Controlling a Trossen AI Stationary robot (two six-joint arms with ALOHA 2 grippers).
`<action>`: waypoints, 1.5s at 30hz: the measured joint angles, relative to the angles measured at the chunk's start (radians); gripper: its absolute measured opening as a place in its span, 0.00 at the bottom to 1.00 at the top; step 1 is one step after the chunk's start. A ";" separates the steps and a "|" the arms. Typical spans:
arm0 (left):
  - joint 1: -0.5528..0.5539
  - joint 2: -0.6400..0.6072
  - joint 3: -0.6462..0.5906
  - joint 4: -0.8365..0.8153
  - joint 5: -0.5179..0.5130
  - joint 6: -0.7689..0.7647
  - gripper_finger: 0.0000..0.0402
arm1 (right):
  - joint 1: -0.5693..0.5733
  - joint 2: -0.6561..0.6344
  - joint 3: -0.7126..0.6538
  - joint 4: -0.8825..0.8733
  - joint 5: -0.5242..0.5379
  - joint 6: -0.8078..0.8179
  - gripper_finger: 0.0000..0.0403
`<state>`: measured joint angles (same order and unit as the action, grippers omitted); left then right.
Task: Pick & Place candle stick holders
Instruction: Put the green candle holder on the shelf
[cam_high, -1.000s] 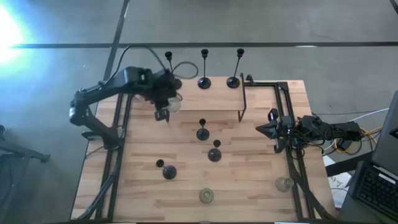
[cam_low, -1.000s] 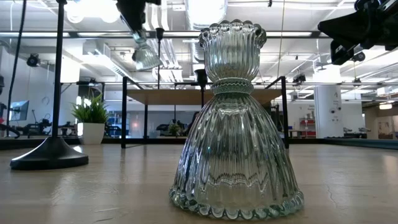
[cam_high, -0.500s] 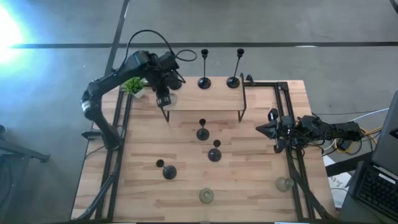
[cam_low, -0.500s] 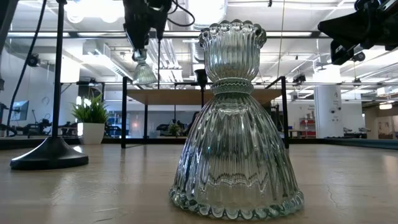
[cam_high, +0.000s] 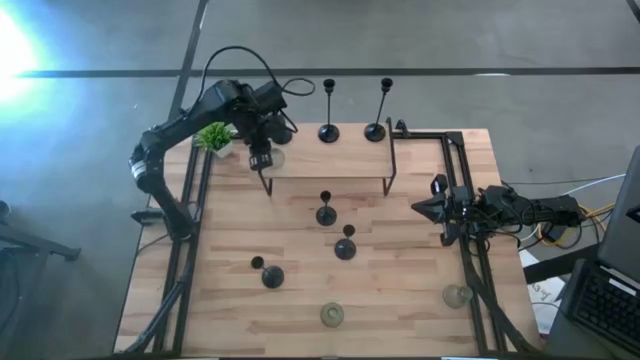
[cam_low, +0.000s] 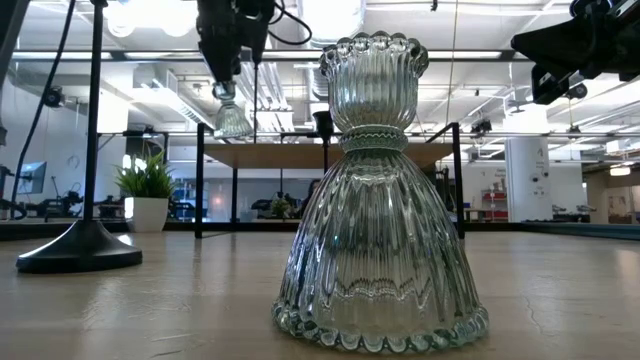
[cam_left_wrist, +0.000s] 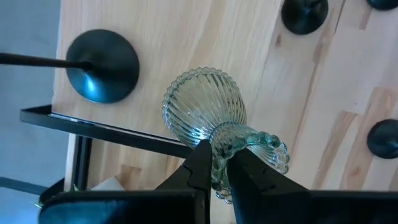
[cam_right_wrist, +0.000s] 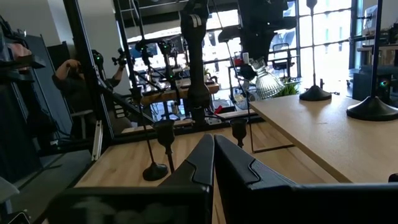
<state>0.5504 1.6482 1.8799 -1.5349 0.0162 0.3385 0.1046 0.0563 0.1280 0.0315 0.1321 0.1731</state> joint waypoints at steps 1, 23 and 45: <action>0.003 0.000 -0.001 0.005 0.000 0.004 0.08 | 0.000 0.000 0.000 0.000 0.000 0.000 0.02; 0.047 0.069 0.023 0.015 0.054 0.027 0.15 | 0.000 -0.001 0.000 0.000 0.000 0.000 0.02; 0.065 0.072 0.030 0.043 -0.068 0.047 0.26 | 0.000 -0.001 0.000 0.000 0.000 0.001 0.02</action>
<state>0.6155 1.7199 1.9099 -1.4923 -0.0519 0.3858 0.1043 0.0555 0.1280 0.0315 0.1320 0.1738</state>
